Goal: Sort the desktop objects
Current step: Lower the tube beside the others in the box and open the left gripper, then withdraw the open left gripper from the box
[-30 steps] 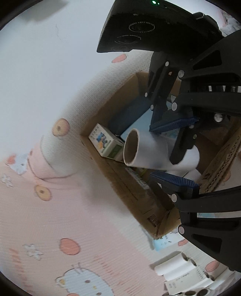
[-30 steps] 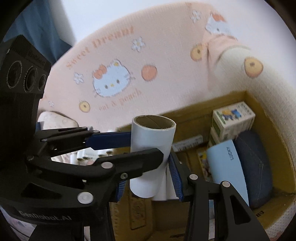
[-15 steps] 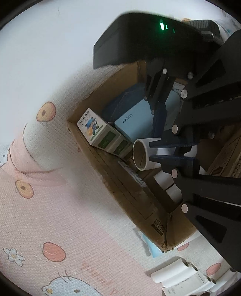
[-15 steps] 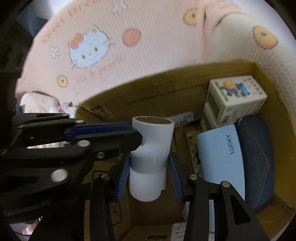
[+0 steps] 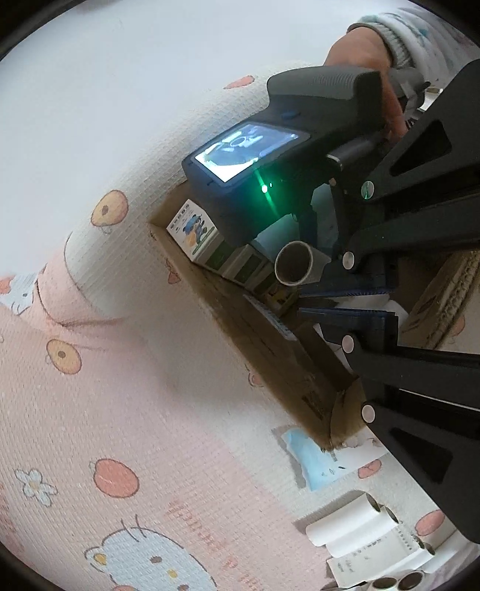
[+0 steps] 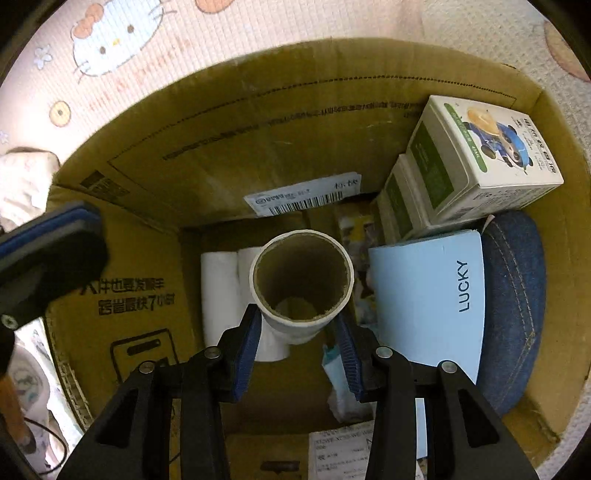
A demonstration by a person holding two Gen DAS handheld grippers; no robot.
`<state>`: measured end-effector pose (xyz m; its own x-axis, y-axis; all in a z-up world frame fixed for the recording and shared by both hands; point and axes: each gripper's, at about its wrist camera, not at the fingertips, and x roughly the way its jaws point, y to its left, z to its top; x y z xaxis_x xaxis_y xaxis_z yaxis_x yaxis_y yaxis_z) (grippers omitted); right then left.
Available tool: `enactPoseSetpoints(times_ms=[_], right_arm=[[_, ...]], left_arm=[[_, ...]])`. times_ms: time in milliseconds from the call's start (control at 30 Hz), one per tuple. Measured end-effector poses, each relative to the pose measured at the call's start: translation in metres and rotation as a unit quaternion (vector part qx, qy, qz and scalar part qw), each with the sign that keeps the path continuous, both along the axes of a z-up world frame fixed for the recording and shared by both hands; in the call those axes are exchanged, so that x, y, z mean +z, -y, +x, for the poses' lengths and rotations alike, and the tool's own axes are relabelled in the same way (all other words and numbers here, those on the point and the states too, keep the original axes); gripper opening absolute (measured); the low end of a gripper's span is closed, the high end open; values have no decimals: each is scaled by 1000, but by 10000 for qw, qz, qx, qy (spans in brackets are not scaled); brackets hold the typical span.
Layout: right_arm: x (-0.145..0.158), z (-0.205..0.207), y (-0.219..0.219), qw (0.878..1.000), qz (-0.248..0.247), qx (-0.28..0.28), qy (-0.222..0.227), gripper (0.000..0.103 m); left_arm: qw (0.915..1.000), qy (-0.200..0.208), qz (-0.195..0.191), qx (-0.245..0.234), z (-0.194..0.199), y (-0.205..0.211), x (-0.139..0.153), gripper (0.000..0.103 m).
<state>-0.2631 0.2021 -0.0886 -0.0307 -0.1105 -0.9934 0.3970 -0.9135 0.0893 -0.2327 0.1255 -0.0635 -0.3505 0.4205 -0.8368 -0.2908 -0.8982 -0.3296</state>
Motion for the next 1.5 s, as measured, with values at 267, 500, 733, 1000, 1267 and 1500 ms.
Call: enactPoseSetpoints(times_ms=[267, 500, 733, 1000, 1267, 1500], right_arm=[[-30, -4, 10, 9986, 90, 109, 502, 30], [-36, 5, 23, 9976, 453, 500, 140, 30], [-33, 9, 26, 9952, 556, 768, -241, 30], [-59, 20, 24, 9912, 1178, 590, -113, 29], [-65, 32, 13, 9867, 1483, 496, 434, 29], [-66, 46, 6, 9846, 1572, 512, 562, 29]], left_arm=[[9997, 34, 188, 135, 2, 12, 1, 6], [9998, -78, 179, 76, 7, 15, 7, 6], [9993, -67, 323, 202, 8, 24, 7, 6], [9986, -124, 414, 317, 17, 44, 18, 8], [9988, -168, 319, 337, 24, 52, 23, 8], [9993, -206, 223, 214, 30, 42, 26, 10]])
